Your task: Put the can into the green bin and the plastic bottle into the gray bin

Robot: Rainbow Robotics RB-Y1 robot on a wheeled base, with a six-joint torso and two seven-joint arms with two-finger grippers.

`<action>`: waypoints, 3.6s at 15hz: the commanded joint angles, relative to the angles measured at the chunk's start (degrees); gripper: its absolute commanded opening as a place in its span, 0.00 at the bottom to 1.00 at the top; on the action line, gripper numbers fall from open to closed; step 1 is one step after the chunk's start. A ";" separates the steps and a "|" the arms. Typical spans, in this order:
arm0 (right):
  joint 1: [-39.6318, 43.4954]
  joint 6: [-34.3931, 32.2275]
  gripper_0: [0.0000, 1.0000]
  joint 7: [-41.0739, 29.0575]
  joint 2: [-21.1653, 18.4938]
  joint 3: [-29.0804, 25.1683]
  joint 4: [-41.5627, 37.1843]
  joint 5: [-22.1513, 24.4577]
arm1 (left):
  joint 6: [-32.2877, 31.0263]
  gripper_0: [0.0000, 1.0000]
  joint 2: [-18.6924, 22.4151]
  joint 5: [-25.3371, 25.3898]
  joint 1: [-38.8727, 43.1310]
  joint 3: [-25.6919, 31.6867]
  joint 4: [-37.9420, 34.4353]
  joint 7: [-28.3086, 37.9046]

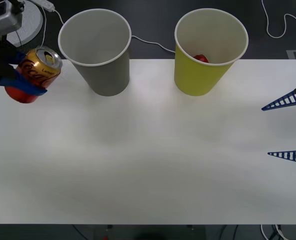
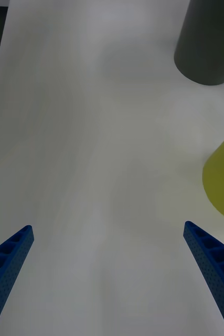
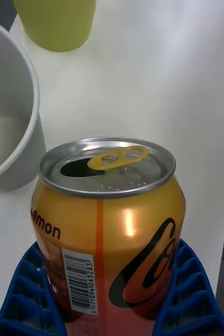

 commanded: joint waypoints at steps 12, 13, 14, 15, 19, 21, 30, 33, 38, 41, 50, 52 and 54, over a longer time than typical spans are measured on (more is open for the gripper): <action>0.00 0.00 1.00 0.00 0.00 0.00 0.00 0.00 | 11.15 0.01 -13.14 -3.74 -44.97 -41.33 13.61 24.34; 0.00 0.00 1.00 0.00 0.00 0.00 0.00 0.00 | 12.03 0.01 -15.16 -3.74 -47.96 -43.88 16.69 24.60; 0.00 0.00 1.00 0.00 0.00 0.00 0.00 0.00 | 12.91 0.01 -16.92 -3.83 -50.07 -45.73 19.15 25.39; 0.00 0.00 1.00 0.00 0.00 0.00 0.00 0.00 | 14.23 0.01 -19.03 -3.83 -52.36 -47.57 21.44 26.62; 0.00 0.00 1.00 0.00 0.00 0.00 0.00 0.00 | 19.42 0.01 -27.03 -3.83 -57.28 -51.53 31.63 26.97; 0.00 0.00 1.00 0.00 0.00 0.00 0.00 0.00 | 21.52 0.01 -31.51 -4.62 -57.63 -51.53 37.87 26.97; 0.00 0.00 1.00 0.00 0.00 0.00 0.00 0.00 | 25.30 0.01 -50.84 -6.82 -66.51 -52.23 62.30 26.89; 0.00 0.00 1.00 0.00 0.00 0.00 0.00 0.00 | 28.64 0.01 -52.43 -7.61 -66.77 -52.23 62.30 26.89; 0.00 0.00 1.00 0.00 0.00 0.00 0.00 0.00 | 31.37 0.01 -54.27 -7.43 -66.77 -52.23 64.06 26.97; 0.00 0.00 1.00 0.00 0.00 0.00 0.00 0.00 | 31.37 0.21 -54.27 -6.91 -66.77 -52.23 64.06 26.89; 0.00 0.00 1.00 0.00 0.00 0.00 0.00 0.00 | 28.20 1.00 -51.81 -4.80 -66.77 -50.74 64.94 25.92; 0.00 0.00 1.00 0.00 0.00 0.00 0.00 0.00 | 24.60 1.00 -49.09 -4.01 -66.59 -48.98 64.85 22.32; 0.00 0.00 1.00 0.00 0.00 0.00 0.00 0.00 | 21.35 1.00 -45.13 -3.13 -65.72 -48.71 62.13 19.24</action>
